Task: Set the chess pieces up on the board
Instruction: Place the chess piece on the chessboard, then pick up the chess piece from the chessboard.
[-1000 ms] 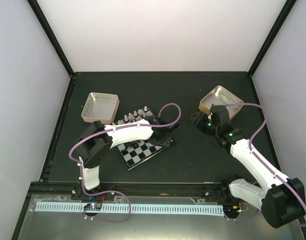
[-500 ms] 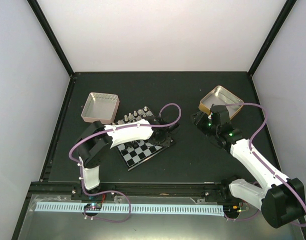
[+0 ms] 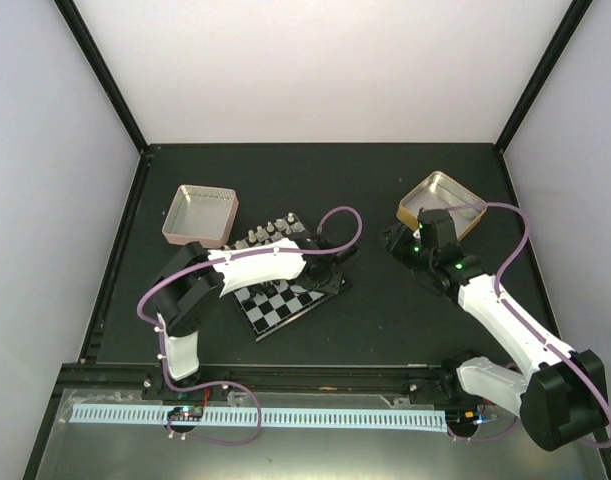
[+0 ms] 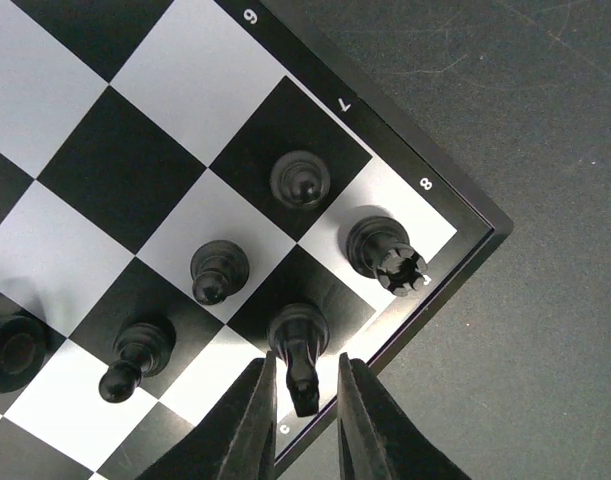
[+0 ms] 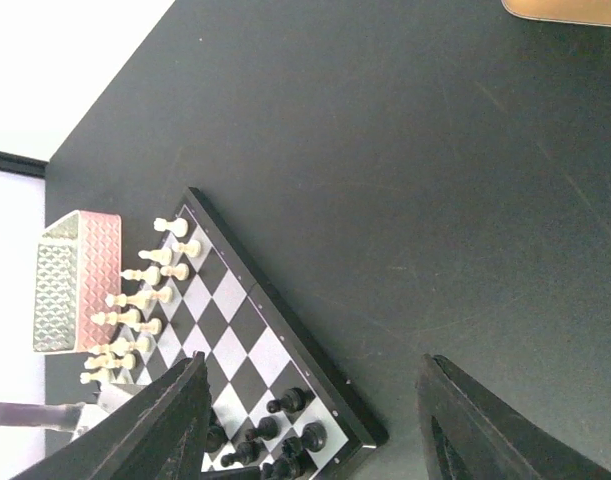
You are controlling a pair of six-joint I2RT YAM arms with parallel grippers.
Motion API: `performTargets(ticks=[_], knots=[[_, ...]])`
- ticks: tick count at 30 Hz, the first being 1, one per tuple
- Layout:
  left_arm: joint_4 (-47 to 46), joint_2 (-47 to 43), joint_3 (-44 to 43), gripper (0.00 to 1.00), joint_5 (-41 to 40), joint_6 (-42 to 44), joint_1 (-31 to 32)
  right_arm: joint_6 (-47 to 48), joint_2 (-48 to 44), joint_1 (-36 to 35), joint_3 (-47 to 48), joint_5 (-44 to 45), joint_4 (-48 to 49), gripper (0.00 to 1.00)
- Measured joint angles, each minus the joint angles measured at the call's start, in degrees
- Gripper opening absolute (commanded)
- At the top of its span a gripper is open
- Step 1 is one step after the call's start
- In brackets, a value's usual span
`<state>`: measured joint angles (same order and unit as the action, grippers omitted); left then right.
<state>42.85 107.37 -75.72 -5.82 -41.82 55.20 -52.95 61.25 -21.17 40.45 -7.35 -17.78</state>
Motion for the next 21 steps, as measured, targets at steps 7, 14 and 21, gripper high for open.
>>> performTargets(ticks=[7,14,21], knots=[[-0.17,-4.09,0.28,0.25,0.02,0.70,-0.09,4.26,2.71,0.00,2.32,-1.09,-1.18,0.57],[-2.64,-16.33,5.95,0.32,-0.46,0.83,-2.45,7.96,6.84,-0.85,5.53,-4.37,-1.07,0.57],[-6.14,-32.44,17.70,0.39,-4.81,-0.11,-11.04,12.92,17.18,-9.66,14.99,-4.96,-2.91,0.56]])
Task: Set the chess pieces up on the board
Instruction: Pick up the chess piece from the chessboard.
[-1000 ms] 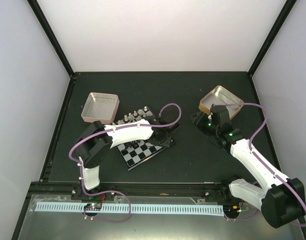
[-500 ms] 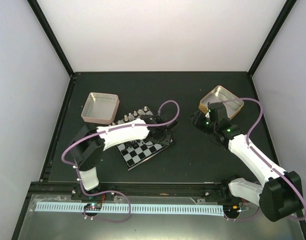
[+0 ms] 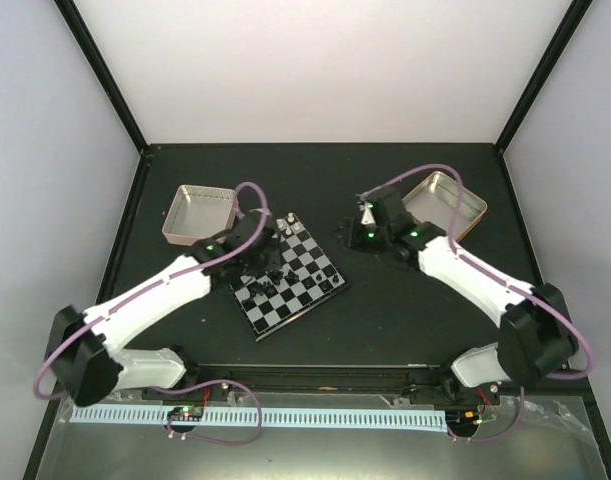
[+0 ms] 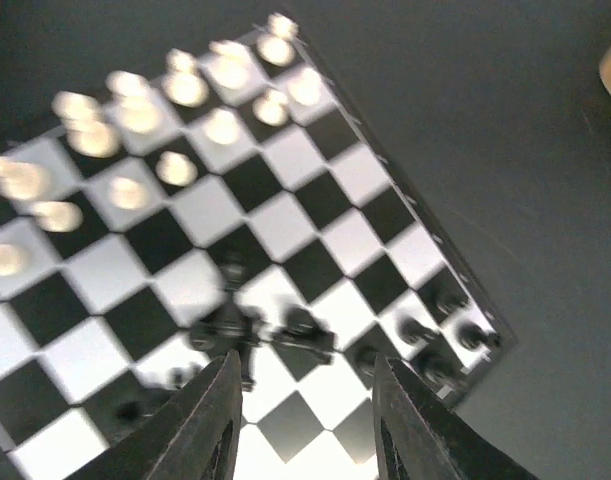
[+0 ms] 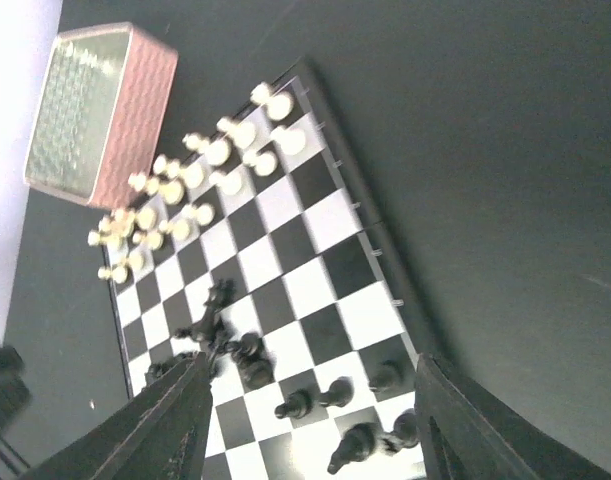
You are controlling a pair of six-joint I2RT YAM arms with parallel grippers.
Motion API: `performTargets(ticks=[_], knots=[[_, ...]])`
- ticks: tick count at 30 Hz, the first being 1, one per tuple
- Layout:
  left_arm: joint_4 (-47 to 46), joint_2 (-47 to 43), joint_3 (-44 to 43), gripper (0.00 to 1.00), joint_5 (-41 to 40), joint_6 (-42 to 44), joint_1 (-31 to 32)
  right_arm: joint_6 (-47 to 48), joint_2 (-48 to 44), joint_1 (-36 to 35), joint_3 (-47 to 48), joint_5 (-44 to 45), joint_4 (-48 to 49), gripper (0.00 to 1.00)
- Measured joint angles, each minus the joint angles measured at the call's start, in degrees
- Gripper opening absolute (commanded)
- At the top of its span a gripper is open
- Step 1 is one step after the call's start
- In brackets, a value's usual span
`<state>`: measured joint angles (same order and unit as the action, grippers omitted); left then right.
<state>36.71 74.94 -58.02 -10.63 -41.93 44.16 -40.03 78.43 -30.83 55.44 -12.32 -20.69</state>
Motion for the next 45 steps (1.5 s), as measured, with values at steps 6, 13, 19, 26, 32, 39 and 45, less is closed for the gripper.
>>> performTargets(ticks=[6,13,19,26,32,39,45], knots=[[-2.78,-13.70,9.38,0.49,-3.96,-0.04,-9.62,5.60,12.20,-10.29,10.60,2.27,-4.85,0.51],[-4.57,-25.20,15.26,0.54,-6.54,1.29,-17.88,12.55,25.75,-19.96,20.33,5.84,-12.55,0.47],[-5.68,-27.71,16.70,0.54,-6.14,2.23,-21.62,16.39,30.99,-22.14,25.20,7.45,-17.59,0.42],[-6.93,-26.91,18.29,0.54,-3.87,2.56,-23.26,18.58,34.45,-22.36,29.35,10.21,-20.15,0.36],[-7.78,-26.43,18.43,0.54,-2.51,2.82,-23.98,18.97,37.53,-22.47,33.66,12.15,-22.16,0.30],[-8.26,-26.43,18.69,0.53,-1.51,2.80,-24.28,19.04,39.74,-22.47,34.99,13.53,-23.56,0.26],[-8.50,-25.16,18.95,0.53,-0.33,2.78,-24.30,19.65,40.50,-22.51,34.99,13.64,-23.71,0.24]])
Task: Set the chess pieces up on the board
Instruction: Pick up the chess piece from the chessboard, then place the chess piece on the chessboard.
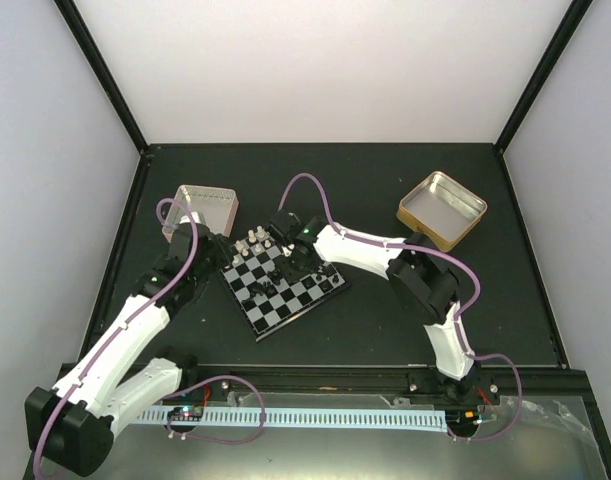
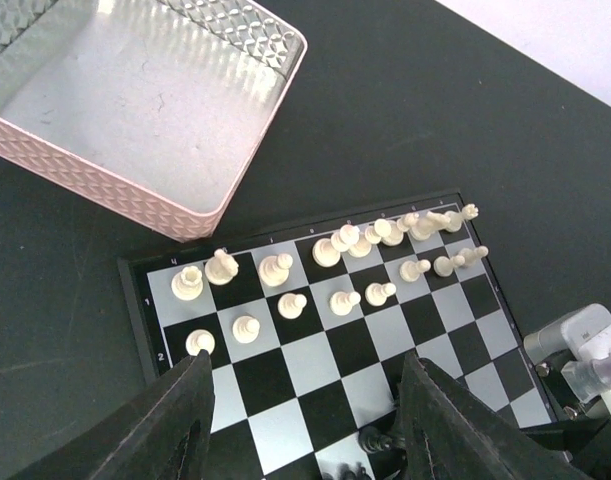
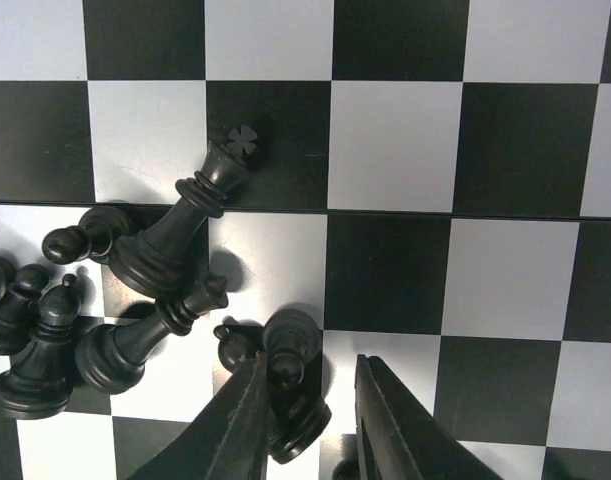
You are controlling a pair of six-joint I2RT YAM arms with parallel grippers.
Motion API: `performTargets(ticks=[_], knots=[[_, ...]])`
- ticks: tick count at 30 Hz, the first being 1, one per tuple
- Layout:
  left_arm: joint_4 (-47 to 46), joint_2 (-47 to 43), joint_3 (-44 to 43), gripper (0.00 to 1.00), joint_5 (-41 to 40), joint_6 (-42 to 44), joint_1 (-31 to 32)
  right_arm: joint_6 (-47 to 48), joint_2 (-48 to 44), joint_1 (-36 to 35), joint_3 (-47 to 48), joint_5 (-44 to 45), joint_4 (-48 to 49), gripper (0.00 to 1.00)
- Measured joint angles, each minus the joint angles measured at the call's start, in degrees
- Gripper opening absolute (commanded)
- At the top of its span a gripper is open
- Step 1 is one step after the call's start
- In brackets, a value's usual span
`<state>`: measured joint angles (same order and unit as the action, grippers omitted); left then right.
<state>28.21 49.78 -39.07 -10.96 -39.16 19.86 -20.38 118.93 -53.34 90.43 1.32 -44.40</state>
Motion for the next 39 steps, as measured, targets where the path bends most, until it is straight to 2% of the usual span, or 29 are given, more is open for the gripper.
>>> performTargets(ticks=[6,13,16,23,32,39], knots=[[-0.24,0.61,0.00,0.52,0.81,0.00,-0.02,0.76,0.09,0.00,0.09,0.22,0.17,0.20],[-0.74,1.14,0.00,0.52,1.42,0.00,-0.02,1.92,0.48,0.00,0.52,1.27,0.90,0.05],[-0.76,1.31,0.00,0.51,1.79,0.00,-0.02,2.23,0.48,0.00,0.52,1.79,1.25,0.03],[-0.79,1.31,0.00,0.51,2.32,0.00,-0.02,1.84,-0.70,0.00,-0.98,4.66,3.39,0.02],[0.09,0.59,-0.50,0.50,3.19,0.00,-0.02,0.39,-8.76,0.00,-4.35,6.01,4.22,0.02],[3.26,-5.81,-1.05,0.51,3.85,0.15,-0.02,-0.87,-12.79,-2.14,-11.23,5.77,4.37,0.02]])
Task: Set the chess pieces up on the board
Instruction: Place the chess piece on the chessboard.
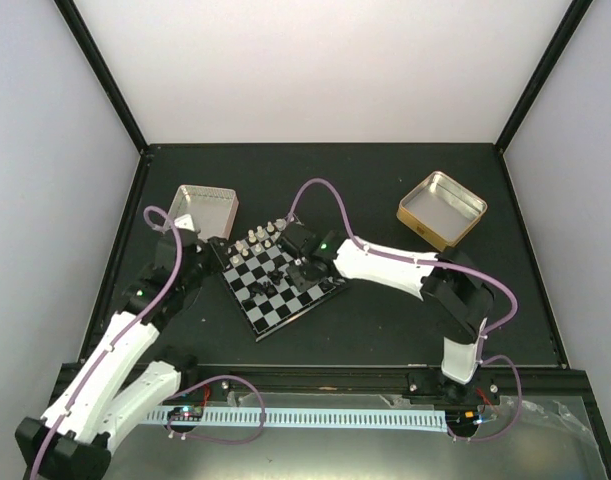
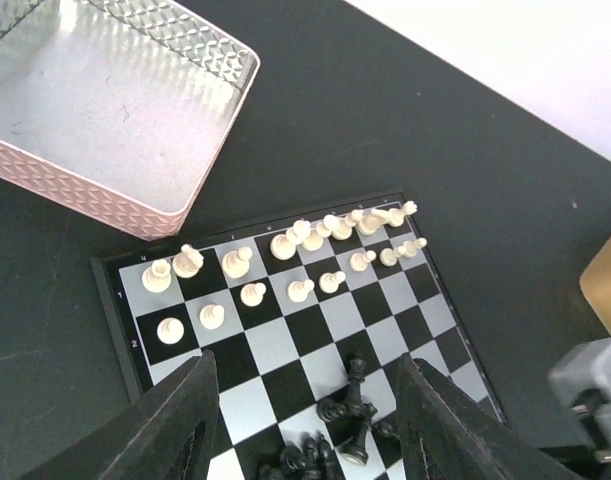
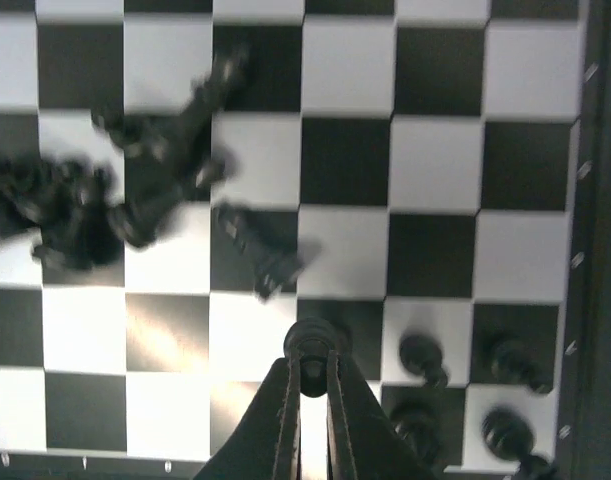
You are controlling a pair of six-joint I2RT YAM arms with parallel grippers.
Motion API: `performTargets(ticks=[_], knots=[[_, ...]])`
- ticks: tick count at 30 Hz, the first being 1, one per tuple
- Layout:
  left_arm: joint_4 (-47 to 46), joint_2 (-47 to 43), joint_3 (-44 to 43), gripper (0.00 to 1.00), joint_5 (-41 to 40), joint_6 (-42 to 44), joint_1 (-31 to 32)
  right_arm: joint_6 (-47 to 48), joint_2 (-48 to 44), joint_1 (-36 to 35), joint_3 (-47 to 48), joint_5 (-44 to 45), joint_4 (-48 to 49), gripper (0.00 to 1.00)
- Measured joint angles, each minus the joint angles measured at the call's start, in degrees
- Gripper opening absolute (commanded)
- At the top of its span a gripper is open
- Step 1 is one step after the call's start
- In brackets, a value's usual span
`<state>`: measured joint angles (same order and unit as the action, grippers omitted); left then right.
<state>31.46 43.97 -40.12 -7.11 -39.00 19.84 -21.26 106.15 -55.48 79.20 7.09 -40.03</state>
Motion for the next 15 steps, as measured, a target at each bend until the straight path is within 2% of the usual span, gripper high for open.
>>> performTargets(ticks=[5,10,15], knots=[[3.48,-6.54,-0.24,0.53,0.98,0.94,0.00,-1.16,-0.33,-2.75,-3.50,-1.05,-0.26,0.02],[4.39,-12.31,-0.22,0.54,1.14,1.36,0.00,-1.64,0.70,-4.50,-1.68,-1.70,-0.50,0.02],[4.63,-11.41,-0.22,0.54,0.87,1.75,0.00,-2.29,2.97,-4.96,0.50,-1.62,-0.83,0.03]])
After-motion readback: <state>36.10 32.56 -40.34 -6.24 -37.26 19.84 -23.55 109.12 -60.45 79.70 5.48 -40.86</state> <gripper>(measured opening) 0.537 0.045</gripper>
